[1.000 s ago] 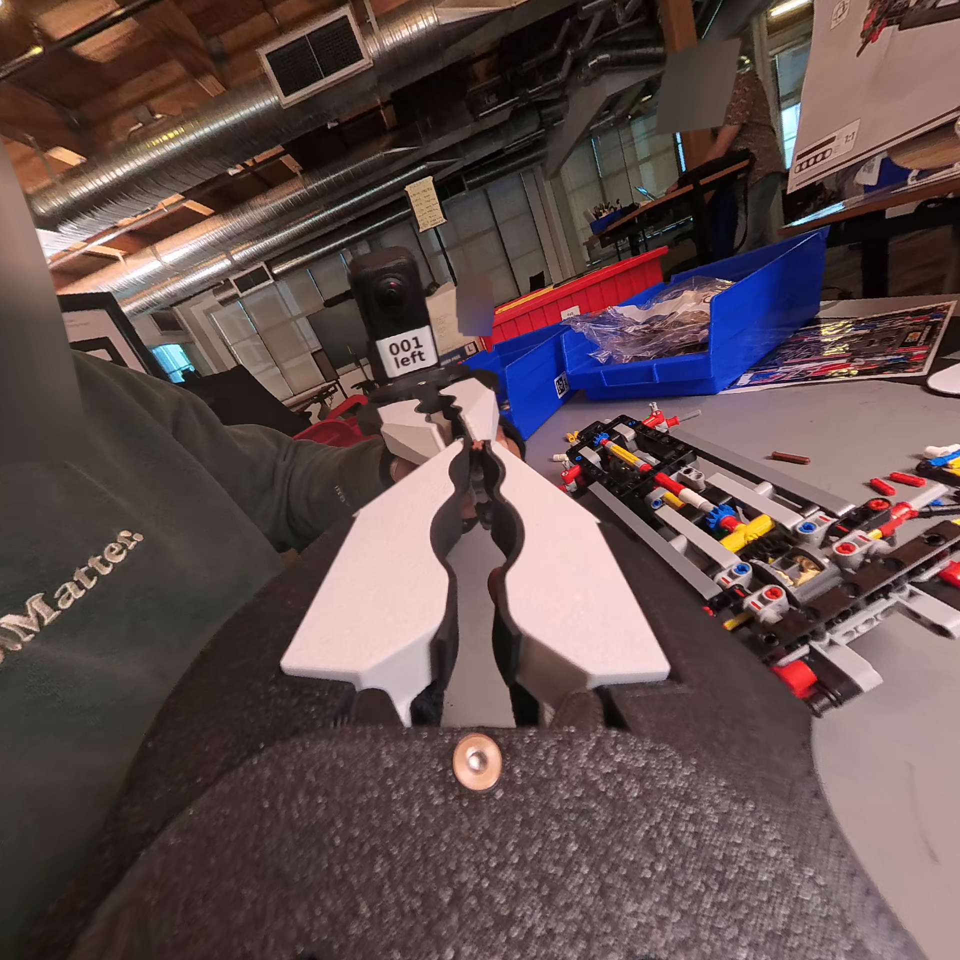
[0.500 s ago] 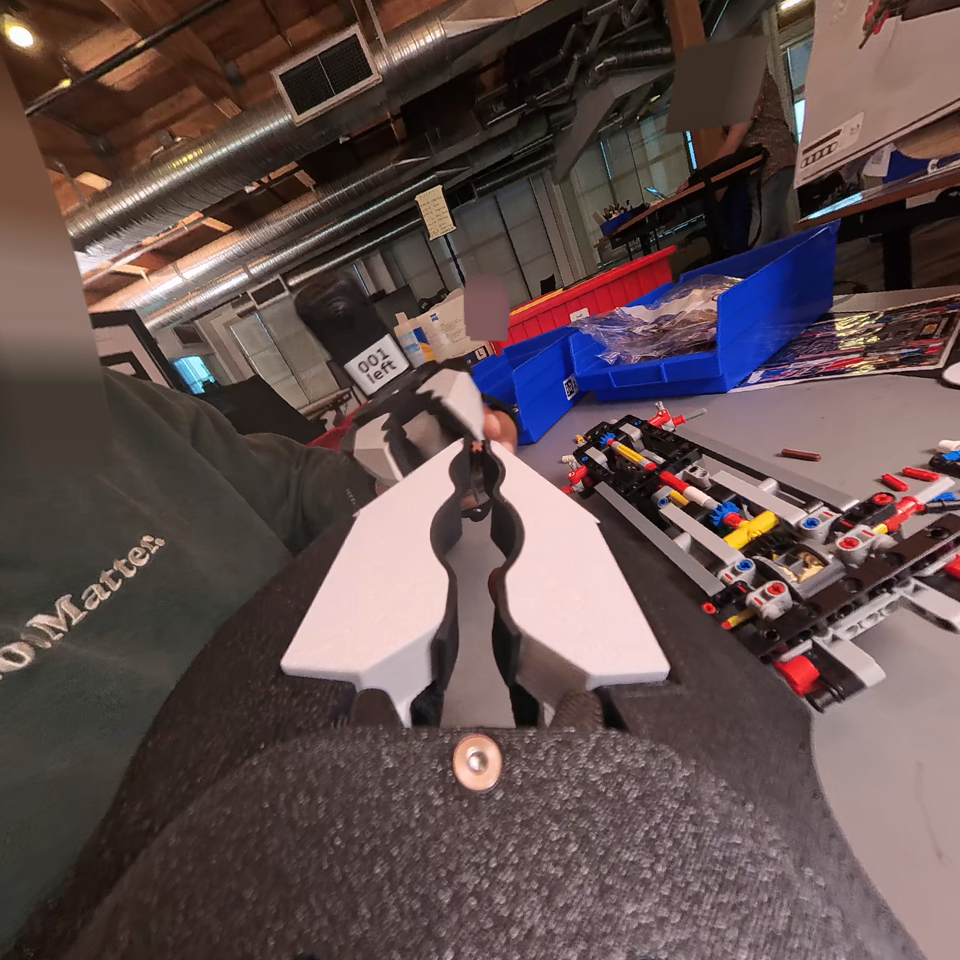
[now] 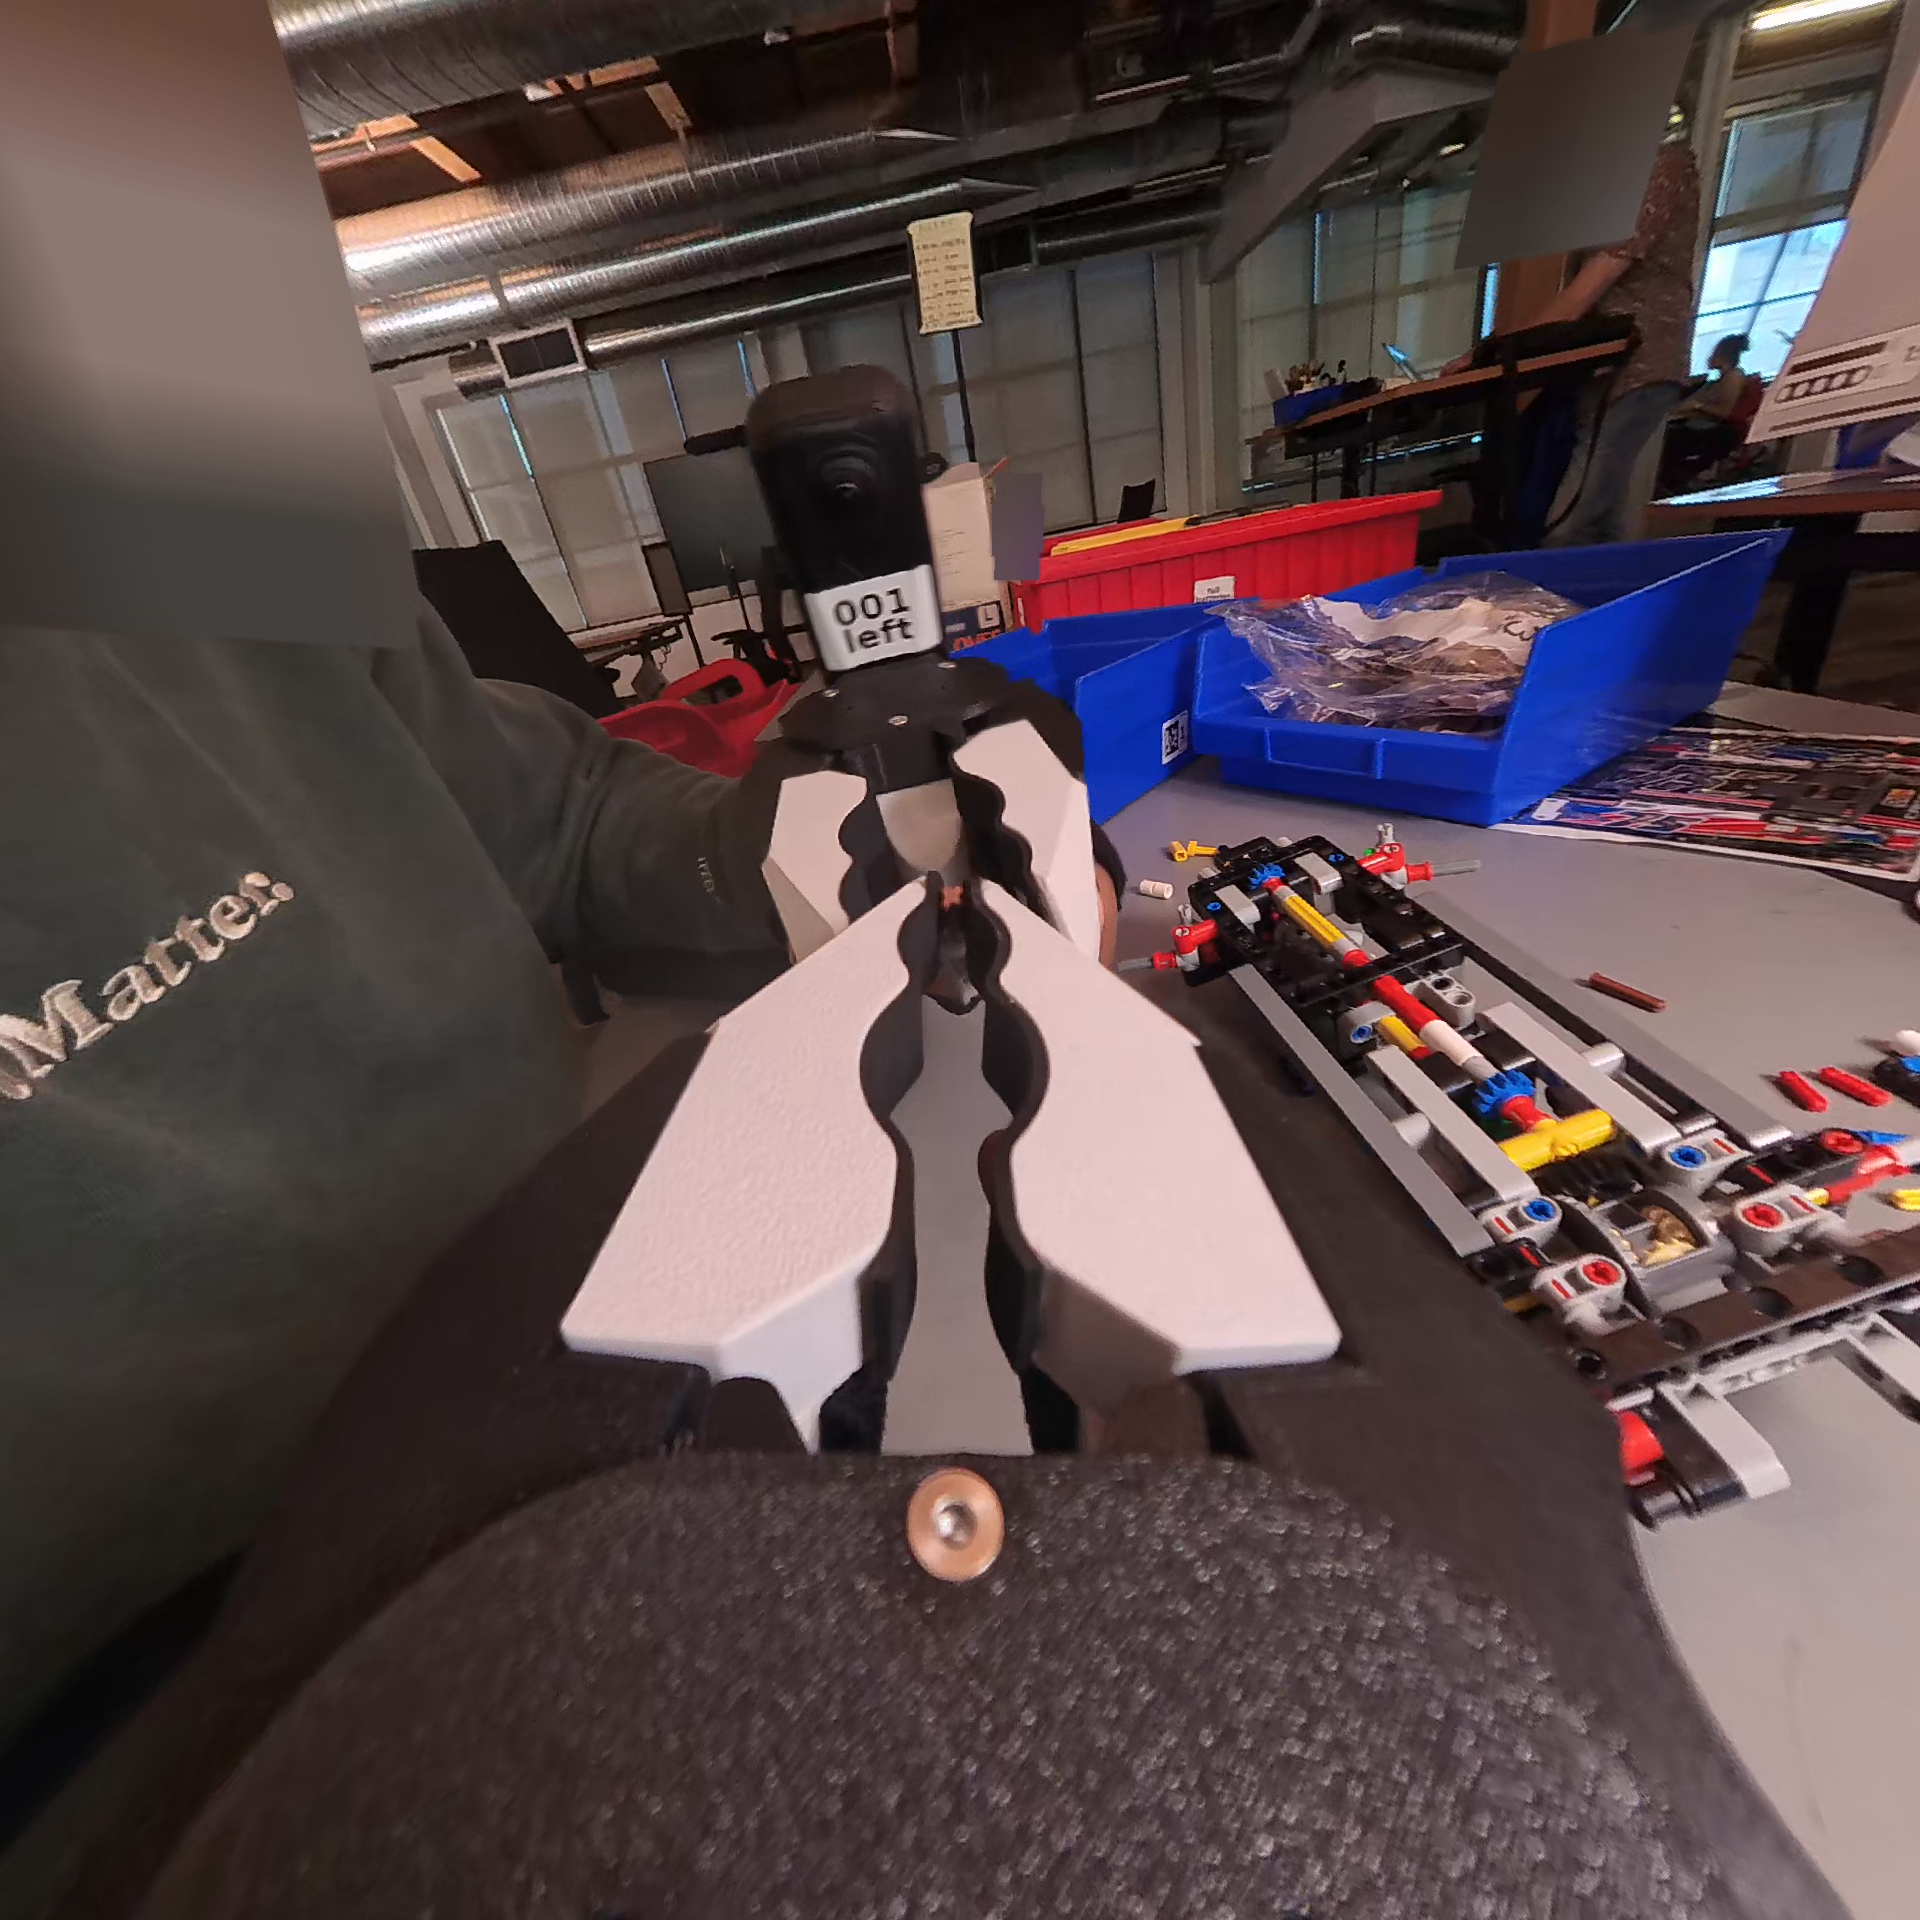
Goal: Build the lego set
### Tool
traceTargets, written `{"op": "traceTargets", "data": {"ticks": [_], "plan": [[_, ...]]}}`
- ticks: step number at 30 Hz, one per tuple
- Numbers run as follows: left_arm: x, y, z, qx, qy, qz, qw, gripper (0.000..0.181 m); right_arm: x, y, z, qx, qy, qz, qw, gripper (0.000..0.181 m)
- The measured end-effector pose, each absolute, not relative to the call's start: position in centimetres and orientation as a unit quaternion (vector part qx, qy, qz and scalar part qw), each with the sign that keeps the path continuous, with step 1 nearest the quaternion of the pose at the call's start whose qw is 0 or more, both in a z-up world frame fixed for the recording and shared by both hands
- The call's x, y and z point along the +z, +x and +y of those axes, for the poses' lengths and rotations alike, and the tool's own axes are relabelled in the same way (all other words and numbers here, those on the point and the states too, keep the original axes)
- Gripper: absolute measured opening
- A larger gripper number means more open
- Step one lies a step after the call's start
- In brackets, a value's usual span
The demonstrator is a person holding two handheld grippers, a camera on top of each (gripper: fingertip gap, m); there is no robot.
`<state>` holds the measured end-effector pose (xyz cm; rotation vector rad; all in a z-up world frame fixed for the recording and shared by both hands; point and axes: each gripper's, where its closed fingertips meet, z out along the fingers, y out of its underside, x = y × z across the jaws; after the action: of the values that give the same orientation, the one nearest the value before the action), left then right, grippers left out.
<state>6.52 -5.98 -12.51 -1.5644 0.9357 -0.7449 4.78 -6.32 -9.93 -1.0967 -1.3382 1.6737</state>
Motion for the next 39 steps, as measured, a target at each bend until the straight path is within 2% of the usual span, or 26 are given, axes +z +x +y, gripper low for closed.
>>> {"op": "traceTargets", "data": {"ticks": [1,5,24,31,33,39], "plan": [[-12.4,6.3,-5.7,-0.295,-0.66,0.399,0.564,0.04,-9.9,4.7,-6.1,0.646,-0.43,-0.515,0.364,0.001],[-12.3,5.9,-5.4,-0.236,-0.652,0.418,0.587,0.04,-9.8,4.8,-5.5,0.638,-0.435,-0.512,0.375,0.007],[-12.2,5.0,-4.4,-0.099,-0.619,0.445,0.639,0.04,-10.4,4.4,-5.1,0.618,-0.458,-0.515,0.377,0.003],[-12.3,5.0,-4.4,-0.139,-0.631,0.421,0.637,0.04,-10.5,4.4,-4.8,0.616,-0.469,-0.513,0.371,0.003],[-11.8,4.8,-4.3,-0.182,-0.638,0.398,0.633,0.049,-10.2,4.5,-4.3,0.614,-0.473,-0.511,0.372,0.003],[-11.4,1.1,-2.1,-0.188,-0.695,0.345,0.603,0.05,-9.8,6.1,2.1,0.508,-0.528,-0.547,0.405,0.003]]}}
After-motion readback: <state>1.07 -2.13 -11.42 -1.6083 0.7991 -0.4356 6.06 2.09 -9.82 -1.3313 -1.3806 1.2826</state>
